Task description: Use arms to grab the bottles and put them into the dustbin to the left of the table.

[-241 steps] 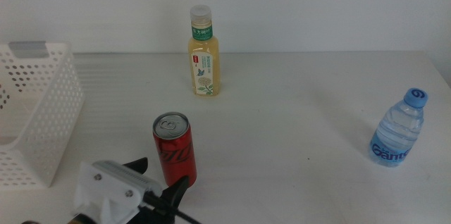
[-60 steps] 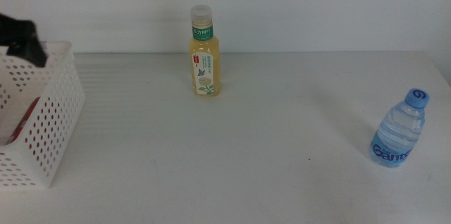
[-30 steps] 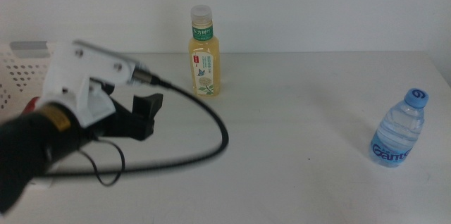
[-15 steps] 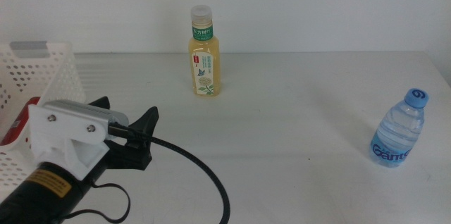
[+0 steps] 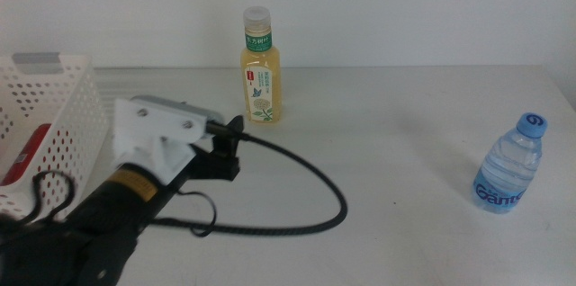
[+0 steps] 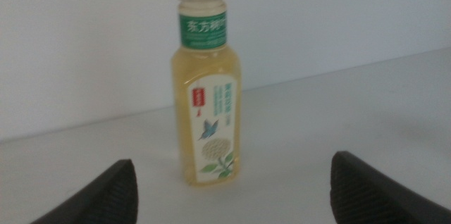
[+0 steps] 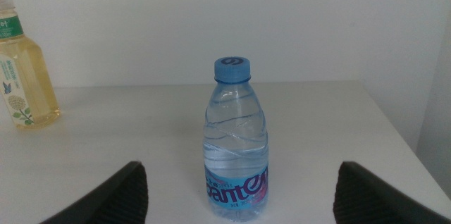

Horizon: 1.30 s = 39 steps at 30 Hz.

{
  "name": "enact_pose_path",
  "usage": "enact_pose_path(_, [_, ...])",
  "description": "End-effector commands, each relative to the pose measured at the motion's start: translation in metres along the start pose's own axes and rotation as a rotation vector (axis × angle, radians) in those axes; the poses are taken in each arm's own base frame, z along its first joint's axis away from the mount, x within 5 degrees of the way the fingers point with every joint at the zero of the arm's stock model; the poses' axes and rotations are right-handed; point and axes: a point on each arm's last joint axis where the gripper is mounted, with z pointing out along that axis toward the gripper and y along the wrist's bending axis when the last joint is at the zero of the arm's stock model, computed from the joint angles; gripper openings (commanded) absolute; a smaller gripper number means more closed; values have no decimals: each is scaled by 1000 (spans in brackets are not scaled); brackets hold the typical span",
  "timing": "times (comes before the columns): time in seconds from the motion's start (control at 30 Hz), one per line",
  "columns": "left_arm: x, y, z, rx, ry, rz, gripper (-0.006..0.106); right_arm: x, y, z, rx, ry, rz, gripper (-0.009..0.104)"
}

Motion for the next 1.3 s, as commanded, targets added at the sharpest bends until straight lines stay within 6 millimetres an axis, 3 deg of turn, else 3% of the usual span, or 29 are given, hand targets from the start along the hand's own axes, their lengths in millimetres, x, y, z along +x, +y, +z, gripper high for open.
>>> enact_pose_path(0.0, [-21, -4, 12, 14, -132, -4, 90, -11, 0, -3, 3, -112, -12, 76])
enact_pose_path(0.4, [-6, -12, 76, 13, -112, 1, 90, -11, 0, -3, 3, -112, -12, 76])
enact_pose_path(0.87, [1, 4, 138, -13, -143, -37, 90, -11, 0, -3, 3, -112, -12, 76])
enact_pose_path(1.27, [10, 4, 178, -4, -149, -26, 90, -11, 0, -3, 3, -111, -12, 76])
